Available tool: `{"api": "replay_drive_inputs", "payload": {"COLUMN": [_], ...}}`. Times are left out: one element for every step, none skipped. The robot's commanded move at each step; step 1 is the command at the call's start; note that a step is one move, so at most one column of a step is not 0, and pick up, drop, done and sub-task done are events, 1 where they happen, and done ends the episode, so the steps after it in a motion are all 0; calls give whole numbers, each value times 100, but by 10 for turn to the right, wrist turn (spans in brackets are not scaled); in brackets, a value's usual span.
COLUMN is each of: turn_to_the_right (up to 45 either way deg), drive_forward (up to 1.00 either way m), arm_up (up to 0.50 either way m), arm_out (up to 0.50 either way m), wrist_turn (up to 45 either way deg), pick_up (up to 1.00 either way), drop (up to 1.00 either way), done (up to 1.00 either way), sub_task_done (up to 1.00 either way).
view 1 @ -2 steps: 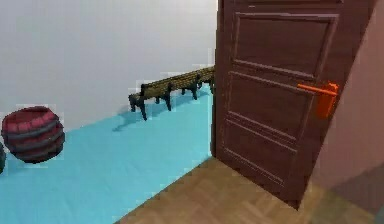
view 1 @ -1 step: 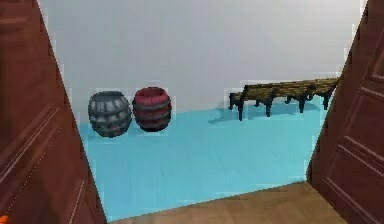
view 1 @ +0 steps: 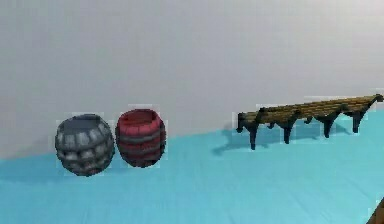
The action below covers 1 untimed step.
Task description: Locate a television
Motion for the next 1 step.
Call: {"api": "replay_drive_inputs", "payload": {"turn_to_the_right": [-210], "drive_forward": [0], "arm_up": [0], "arm_out": [0], "wrist_turn": [0], "pick_up": [0], "drop": [0], "done": [0], "sub_task_done": [0]}}
